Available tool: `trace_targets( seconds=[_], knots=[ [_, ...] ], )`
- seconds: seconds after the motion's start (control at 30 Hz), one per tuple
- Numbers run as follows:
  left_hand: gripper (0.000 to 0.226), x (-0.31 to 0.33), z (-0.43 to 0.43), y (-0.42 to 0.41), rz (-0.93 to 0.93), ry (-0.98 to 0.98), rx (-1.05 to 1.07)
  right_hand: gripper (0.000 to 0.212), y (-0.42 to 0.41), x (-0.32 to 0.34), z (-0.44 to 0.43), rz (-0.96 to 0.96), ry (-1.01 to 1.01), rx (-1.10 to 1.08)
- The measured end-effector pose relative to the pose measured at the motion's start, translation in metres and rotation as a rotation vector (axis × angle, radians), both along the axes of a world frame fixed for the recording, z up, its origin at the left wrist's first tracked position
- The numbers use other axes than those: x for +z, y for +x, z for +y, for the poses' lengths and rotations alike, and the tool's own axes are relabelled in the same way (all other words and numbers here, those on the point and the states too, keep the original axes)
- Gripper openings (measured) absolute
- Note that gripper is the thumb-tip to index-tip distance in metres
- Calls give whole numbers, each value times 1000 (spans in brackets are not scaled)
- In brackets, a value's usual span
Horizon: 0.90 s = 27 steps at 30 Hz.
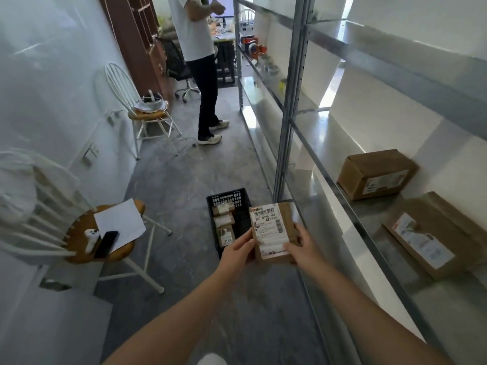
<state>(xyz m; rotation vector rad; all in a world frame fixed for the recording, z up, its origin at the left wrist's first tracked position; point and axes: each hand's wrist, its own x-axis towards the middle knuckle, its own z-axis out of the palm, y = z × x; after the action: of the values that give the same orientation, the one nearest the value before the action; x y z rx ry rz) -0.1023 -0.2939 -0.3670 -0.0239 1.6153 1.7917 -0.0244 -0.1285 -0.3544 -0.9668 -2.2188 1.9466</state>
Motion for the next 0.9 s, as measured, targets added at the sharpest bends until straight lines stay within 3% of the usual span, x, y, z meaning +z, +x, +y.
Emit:
trace_targets(
  seconds=[0.2,0.6,0.9],
  knots=[
    [33,-26,-22,-70,-66,-1,85,62,-81,-12,-19,-60,52,78],
    [30,-49,-36,-254,-184,69,4,60,-255,-16,-39,-144,102,13],
    [31,-63,-26,-322,-199,94,-44,62,-318,-25,-31,-173,118,-11]
  ],
)
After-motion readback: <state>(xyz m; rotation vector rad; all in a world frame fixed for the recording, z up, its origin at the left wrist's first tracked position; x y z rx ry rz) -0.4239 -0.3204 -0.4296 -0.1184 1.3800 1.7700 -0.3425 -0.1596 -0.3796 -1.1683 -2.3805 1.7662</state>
